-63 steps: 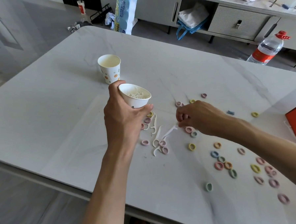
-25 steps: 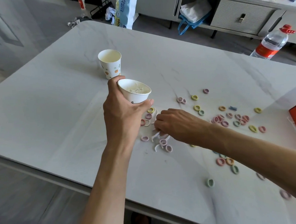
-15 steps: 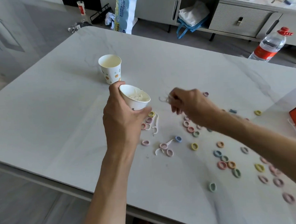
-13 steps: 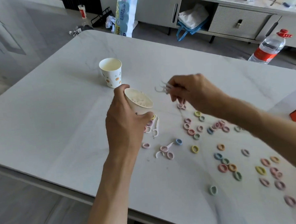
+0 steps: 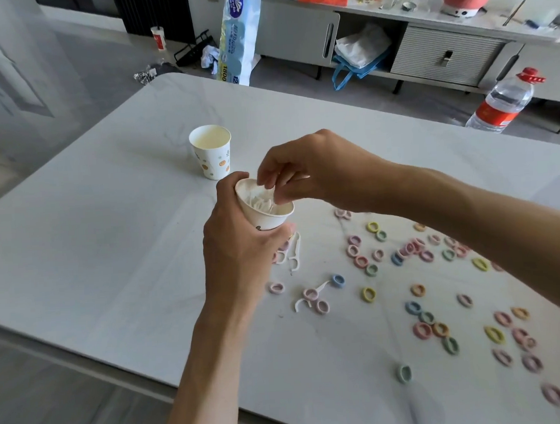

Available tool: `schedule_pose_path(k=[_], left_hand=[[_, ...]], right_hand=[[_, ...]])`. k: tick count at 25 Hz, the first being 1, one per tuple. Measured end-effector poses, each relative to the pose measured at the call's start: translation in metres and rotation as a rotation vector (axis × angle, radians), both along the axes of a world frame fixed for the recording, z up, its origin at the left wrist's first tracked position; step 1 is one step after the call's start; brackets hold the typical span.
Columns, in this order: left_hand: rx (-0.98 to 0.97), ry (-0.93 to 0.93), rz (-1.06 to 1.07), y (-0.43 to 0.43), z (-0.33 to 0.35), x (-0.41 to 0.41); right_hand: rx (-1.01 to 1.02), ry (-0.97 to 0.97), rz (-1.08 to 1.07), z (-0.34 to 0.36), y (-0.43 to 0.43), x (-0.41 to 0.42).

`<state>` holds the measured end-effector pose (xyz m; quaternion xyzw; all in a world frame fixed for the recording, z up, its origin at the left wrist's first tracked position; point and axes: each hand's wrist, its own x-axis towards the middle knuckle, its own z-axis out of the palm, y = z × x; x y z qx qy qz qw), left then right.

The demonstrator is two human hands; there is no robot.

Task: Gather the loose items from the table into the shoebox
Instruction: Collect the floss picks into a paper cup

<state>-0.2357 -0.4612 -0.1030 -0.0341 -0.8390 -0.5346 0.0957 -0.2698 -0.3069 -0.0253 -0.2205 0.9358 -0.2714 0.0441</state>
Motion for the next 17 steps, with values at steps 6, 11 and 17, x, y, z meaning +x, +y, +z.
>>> schedule_pose_path(k=[6, 11, 17], left_hand=[[0.031, 0.002, 0.069, -0.003, 0.001, -0.001], [0.090, -0.002, 0.139, -0.008, -0.002, -0.003], [0.095, -0.013, 0.135, -0.005, -0.004, -0.004]], right_hand=[[0.014, 0.084, -0.088, -0.046, 0.026, -0.004], [0.228, -0.066, 0.031, -0.116, 0.037, 0.014], [0.188, 0.024, -0.003, -0.125, 0.035, 0.016]])
